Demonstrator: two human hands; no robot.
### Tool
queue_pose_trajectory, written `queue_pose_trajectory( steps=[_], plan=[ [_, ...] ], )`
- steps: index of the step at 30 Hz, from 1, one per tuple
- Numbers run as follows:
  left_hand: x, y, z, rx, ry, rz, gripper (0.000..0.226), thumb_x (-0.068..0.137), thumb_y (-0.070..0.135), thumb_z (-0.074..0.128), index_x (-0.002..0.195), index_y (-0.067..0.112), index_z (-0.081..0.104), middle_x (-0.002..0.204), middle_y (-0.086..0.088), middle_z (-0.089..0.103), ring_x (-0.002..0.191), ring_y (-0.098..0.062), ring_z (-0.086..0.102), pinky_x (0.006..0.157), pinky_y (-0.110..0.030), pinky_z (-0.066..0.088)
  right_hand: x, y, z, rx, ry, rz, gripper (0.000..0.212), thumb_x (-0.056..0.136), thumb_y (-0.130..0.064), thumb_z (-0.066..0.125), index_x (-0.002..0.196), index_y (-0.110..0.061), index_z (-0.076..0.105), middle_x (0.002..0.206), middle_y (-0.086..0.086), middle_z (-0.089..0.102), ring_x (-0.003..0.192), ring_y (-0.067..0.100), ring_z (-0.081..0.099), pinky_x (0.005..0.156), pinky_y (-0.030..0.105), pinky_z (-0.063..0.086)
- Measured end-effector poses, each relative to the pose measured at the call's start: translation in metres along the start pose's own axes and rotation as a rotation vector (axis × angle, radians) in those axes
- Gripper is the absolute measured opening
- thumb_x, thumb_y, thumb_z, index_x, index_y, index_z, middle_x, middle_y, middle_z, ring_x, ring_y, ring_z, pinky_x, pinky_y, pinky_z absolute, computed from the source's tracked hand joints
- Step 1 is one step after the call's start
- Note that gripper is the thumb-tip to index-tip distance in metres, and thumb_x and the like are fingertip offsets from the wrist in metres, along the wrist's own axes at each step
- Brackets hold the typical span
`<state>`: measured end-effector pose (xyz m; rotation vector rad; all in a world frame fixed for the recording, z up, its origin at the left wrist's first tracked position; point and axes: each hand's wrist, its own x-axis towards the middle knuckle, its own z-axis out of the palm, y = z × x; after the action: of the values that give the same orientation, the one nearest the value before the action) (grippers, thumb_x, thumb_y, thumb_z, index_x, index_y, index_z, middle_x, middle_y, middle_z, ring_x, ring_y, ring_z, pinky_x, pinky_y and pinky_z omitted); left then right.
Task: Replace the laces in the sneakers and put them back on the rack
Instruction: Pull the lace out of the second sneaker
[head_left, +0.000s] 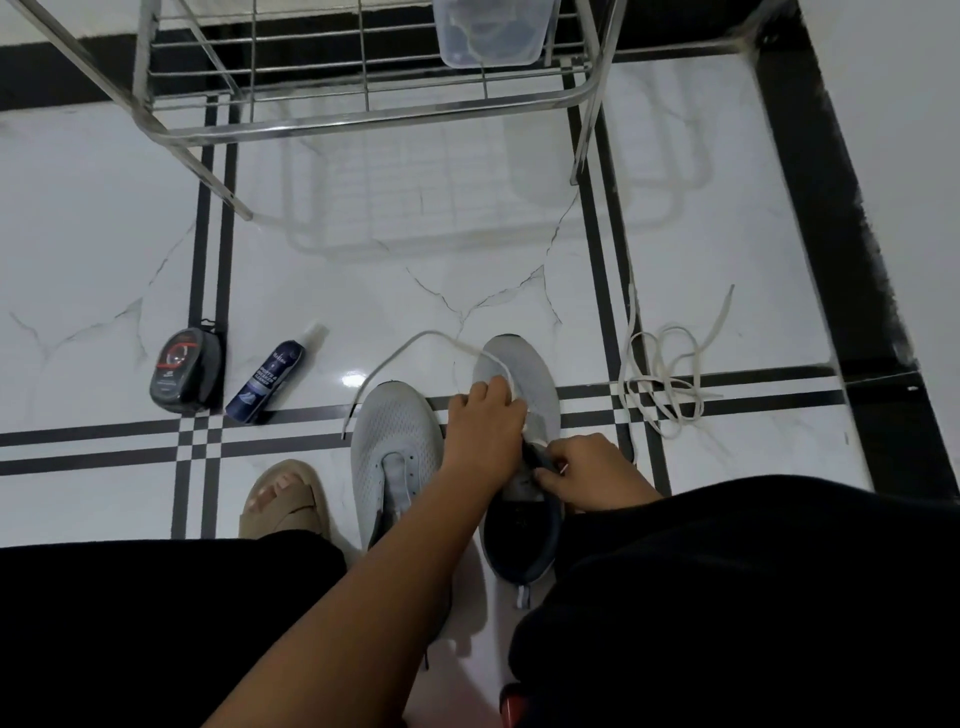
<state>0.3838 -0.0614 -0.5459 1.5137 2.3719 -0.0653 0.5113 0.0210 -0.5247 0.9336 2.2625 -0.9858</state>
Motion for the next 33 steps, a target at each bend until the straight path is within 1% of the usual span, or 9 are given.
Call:
queue_pose_trajectory(
  steps=[3, 5, 9, 11, 13, 16, 19, 25, 33],
  plan=[
    [-0.001, 0.001, 0.005, 0.028, 0.081, -0.045, 0.018, 0.064, 0.026, 0.081, 0.073, 0.021, 0.067, 0.088, -0.002, 0.056, 0.079, -0.022, 0.055, 0.066, -0.034, 0.043, 0.003, 0.005, 0.002, 0.111, 0.037, 0.032, 0.023, 0.089, -0.027, 0.061, 0.084, -0.006, 0.067, 0.084, 0.010, 0.067, 0.087, 0.025, 0.062, 0.069, 0.030, 0.043],
    [-0.004, 0.003, 0.009, 0.001, 0.121, -0.060, 0.019, 0.060, 0.024, 0.084, 0.070, 0.021, 0.067, 0.087, -0.001, 0.056, 0.076, -0.022, 0.055, 0.064, -0.034, 0.044, 0.004, 0.009, 0.004, 0.189, 0.018, 0.045, 0.023, 0.089, -0.027, 0.062, 0.086, -0.005, 0.070, 0.084, 0.011, 0.069, 0.086, 0.025, 0.063, 0.075, 0.033, 0.047],
    [-0.012, 0.003, 0.010, -0.314, 0.186, -0.209, 0.024, 0.079, 0.020, 0.068, 0.103, 0.015, 0.063, 0.119, -0.006, 0.051, 0.100, -0.026, 0.052, 0.079, -0.037, 0.046, 0.005, 0.013, 0.003, 0.337, 0.000, 0.082, 0.025, 0.087, -0.036, 0.067, 0.086, -0.012, 0.071, 0.083, 0.003, 0.070, 0.078, 0.017, 0.064, 0.068, 0.029, 0.047],
    [-0.022, 0.003, 0.009, -0.481, 0.229, -0.360, 0.041, 0.078, 0.030, 0.072, 0.110, 0.012, 0.052, 0.117, -0.007, 0.047, 0.098, -0.022, 0.049, 0.079, -0.034, 0.048, 0.008, 0.009, -0.003, 0.409, 0.148, 0.078, 0.021, 0.087, -0.038, 0.067, 0.086, -0.018, 0.072, 0.084, -0.005, 0.071, 0.078, 0.010, 0.064, 0.068, 0.024, 0.049],
    [-0.032, 0.004, 0.008, -0.582, 0.120, -0.489, 0.047, 0.078, 0.043, 0.071, 0.105, 0.013, 0.048, 0.107, -0.003, 0.048, 0.092, -0.019, 0.049, 0.077, -0.036, 0.049, 0.017, 0.003, -0.010, 0.333, 0.288, -0.023, 0.013, 0.089, -0.029, 0.065, 0.093, -0.020, 0.073, 0.090, -0.005, 0.070, 0.084, 0.010, 0.064, 0.079, 0.028, 0.051],
    [-0.037, 0.002, 0.010, -0.637, -0.128, -0.504, 0.026, 0.089, 0.042, 0.059, 0.097, 0.017, 0.057, 0.092, 0.001, 0.063, 0.085, -0.018, 0.060, 0.076, -0.037, 0.052, 0.035, -0.010, -0.016, 0.133, 0.182, -0.217, 0.017, 0.092, -0.019, 0.062, 0.104, -0.016, 0.074, 0.103, 0.002, 0.063, 0.092, 0.017, 0.061, 0.086, 0.033, 0.050],
    [-0.035, -0.008, 0.011, -0.724, -0.091, -0.525, 0.020, 0.094, 0.029, 0.055, 0.094, 0.014, 0.068, 0.089, -0.001, 0.070, 0.084, -0.018, 0.064, 0.074, -0.032, 0.051, 0.046, -0.020, -0.011, -0.141, 0.064, -0.282, 0.020, 0.093, -0.023, 0.057, 0.106, -0.016, 0.072, 0.110, 0.005, 0.056, 0.098, 0.024, 0.058, 0.084, 0.040, 0.050],
    [-0.035, -0.017, 0.016, -0.883, -0.130, -0.616, 0.022, 0.093, 0.029, 0.059, 0.090, 0.012, 0.073, 0.083, -0.003, 0.071, 0.081, -0.018, 0.064, 0.076, -0.032, 0.051, 0.042, -0.026, -0.003, -0.386, 0.170, -0.406, 0.013, 0.095, -0.021, 0.052, 0.101, -0.012, 0.060, 0.107, 0.004, 0.052, 0.094, 0.024, 0.054, 0.064, 0.033, 0.042],
    [-0.034, -0.019, 0.011, -0.913, -0.149, -0.624, 0.021, 0.094, 0.025, 0.058, 0.090, 0.010, 0.072, 0.076, -0.001, 0.065, 0.075, -0.015, 0.059, 0.063, -0.024, 0.041, 0.036, -0.034, 0.007, -0.356, 0.213, -0.444, 0.018, 0.093, -0.026, 0.058, 0.100, -0.010, 0.060, 0.107, 0.004, 0.053, 0.099, 0.022, 0.051, 0.061, 0.032, 0.036]
  ],
)
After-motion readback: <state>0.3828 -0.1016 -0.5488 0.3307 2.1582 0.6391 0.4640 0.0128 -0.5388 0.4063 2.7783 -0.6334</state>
